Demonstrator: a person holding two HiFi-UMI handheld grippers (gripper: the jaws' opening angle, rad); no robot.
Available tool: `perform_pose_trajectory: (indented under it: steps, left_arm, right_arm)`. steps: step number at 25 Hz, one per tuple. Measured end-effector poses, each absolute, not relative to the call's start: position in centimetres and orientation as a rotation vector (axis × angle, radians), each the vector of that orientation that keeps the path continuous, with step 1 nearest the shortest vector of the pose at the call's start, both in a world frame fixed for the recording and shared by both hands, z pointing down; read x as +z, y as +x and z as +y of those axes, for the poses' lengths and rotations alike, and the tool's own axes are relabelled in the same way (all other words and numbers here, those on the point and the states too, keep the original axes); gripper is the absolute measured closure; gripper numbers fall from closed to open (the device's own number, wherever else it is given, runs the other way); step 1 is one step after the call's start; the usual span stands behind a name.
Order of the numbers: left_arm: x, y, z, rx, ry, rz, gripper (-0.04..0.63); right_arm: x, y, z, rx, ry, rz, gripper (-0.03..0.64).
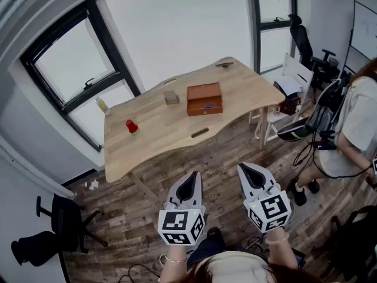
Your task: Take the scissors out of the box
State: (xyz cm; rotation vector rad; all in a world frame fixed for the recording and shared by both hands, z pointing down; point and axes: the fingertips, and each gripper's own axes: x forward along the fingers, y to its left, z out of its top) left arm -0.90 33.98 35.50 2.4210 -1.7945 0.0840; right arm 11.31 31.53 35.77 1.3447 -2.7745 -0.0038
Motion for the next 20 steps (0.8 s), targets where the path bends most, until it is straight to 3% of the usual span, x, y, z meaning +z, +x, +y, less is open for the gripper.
perform_pose_trajectory:
  steps: [20]
  left_arm:
    - [36.0, -4.6, 28.8, 0.077, 2.508, -1.642, 0.577]
  right_arm:
    - [35.2, 6.8, 26.8, 0.048, 1.490, -2.704, 0.591]
